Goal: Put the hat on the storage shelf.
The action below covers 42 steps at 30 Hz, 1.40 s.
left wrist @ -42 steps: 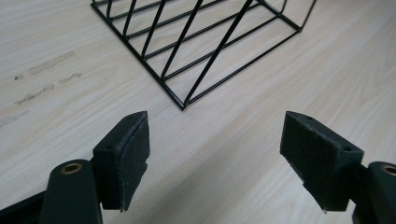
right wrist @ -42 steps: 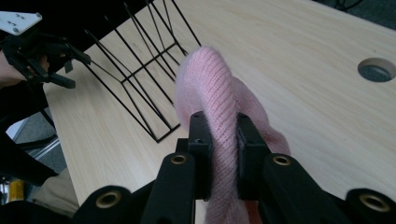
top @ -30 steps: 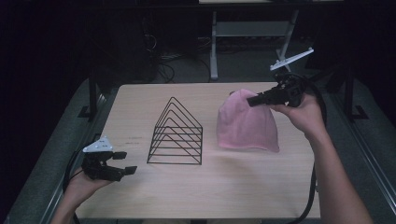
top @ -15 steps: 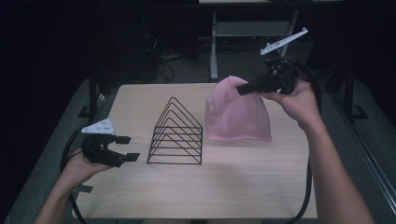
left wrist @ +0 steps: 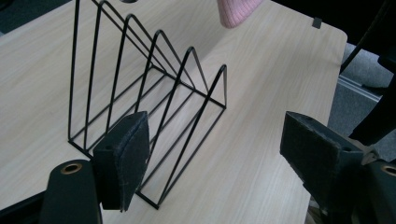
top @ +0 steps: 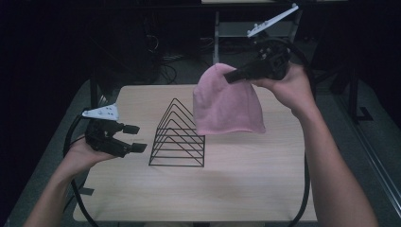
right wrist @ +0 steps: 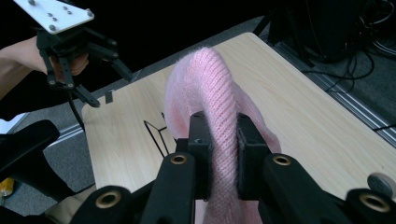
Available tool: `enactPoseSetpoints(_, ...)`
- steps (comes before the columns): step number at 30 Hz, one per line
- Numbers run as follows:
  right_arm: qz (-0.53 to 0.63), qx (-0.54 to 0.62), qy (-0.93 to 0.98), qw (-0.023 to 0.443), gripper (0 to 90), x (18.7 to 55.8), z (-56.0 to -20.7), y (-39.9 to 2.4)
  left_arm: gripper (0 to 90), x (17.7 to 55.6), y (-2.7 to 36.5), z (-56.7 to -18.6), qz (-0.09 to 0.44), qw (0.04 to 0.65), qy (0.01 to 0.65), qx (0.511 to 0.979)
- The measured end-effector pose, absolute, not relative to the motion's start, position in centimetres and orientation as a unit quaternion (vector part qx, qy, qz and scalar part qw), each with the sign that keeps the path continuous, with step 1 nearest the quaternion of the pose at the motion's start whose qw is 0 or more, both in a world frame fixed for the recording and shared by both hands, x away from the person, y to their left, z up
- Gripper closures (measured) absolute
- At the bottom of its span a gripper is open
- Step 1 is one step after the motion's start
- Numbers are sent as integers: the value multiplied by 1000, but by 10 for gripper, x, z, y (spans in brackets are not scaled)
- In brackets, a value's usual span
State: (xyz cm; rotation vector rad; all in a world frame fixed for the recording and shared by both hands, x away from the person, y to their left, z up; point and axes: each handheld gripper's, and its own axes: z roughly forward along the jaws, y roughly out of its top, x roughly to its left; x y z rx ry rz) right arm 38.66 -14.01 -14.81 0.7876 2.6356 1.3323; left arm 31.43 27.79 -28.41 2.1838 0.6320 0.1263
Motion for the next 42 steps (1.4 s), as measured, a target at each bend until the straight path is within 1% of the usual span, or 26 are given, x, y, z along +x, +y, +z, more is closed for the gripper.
enactPoseSetpoints(11,439,228,868,39,792,387,-129,-105,243,324,269,-273,44,413,242,877)
enactPoseSetpoints(23,447,199,872,31,790,388,-118,-72,252,335,256,-261,38,414,226,881)
enactPoseSetpoints(27,452,187,872,32,790,389,-115,-62,278,338,253,-261,37,416,226,880)
enactPoseSetpoints(30,452,178,873,31,790,389,-113,-53,327,341,253,-261,34,419,227,878)
enactPoseSetpoints(32,454,171,874,29,790,389,-113,-48,391,344,254,-262,40,413,232,880)
enactPoseSetpoints(35,457,164,874,26,790,389,-111,-42,431,349,258,-265,25,420,246,873)
enactPoseSetpoints(36,457,164,874,26,790,389,-111,-42,478,349,258,-265,25,420,246,873)
enactPoseSetpoints(37,458,159,874,27,790,389,-111,-38,478,349,259,-265,24,424,246,871)
enactPoseSetpoints(39,462,160,872,24,790,388,-111,-34,524,350,261,-266,15,431,244,869)
enactPoseSetpoints(42,463,158,872,24,790,389,-111,-30,620,350,264,-267,1,443,238,865)
